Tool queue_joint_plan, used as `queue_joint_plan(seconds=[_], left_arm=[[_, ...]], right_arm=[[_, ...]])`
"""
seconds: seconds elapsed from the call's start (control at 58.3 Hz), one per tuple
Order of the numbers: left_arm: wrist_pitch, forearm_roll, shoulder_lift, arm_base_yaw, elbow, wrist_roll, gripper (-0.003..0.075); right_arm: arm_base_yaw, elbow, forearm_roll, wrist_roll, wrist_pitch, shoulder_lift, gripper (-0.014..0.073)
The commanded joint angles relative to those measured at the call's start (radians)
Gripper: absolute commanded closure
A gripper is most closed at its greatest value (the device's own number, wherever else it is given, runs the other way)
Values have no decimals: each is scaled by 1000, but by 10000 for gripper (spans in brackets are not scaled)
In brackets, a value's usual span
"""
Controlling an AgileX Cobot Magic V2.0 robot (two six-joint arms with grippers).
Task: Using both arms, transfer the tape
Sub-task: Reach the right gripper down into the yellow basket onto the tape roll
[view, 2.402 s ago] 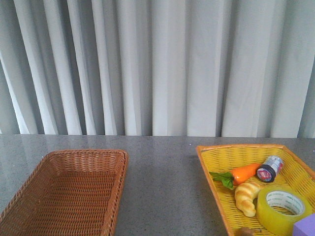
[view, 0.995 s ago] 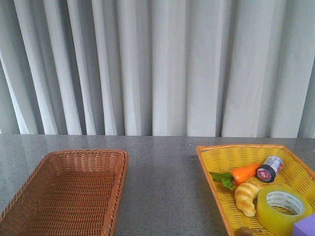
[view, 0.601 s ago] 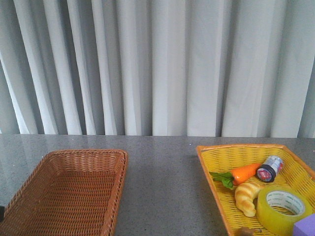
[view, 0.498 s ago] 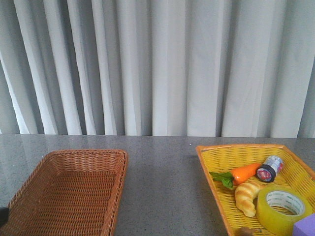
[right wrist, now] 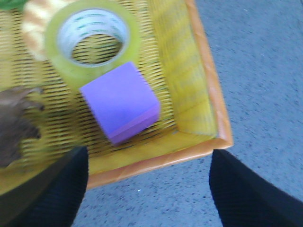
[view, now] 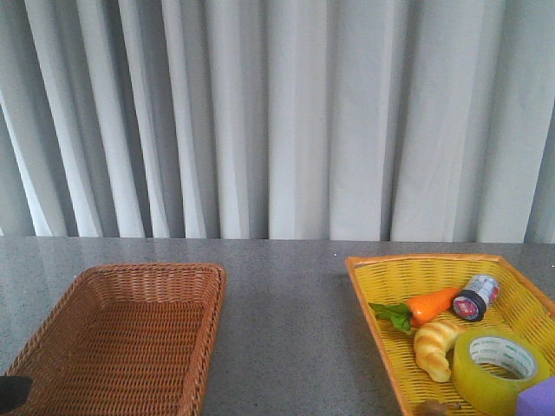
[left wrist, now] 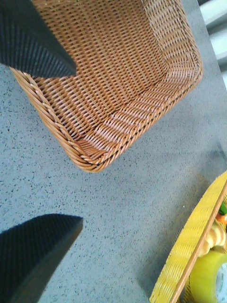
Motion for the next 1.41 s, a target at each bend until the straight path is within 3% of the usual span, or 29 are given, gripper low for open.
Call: queue_joint_plan(seconds=[0.0,0.189,0.686,1.047,1.39], left_arm=[[-52,-22,-3,-10,-35,0,144],[-52,-21,-3,-10,-35,0,144],[-52,-21,-3,-10,-35,0,144],[-52,-21,-3,-10,-35,0,144],[-53,-21,-3,-10,-35,0,144]], right_arm=[[-93,-91,34,-41,-10,52,78],[-228,-185,260,-266,25,171,78],[-223,-457,357,-369,106,541,78],[-96,-665,205,-351,153,746,104],[-85,-731,192,-355,176,877,209]])
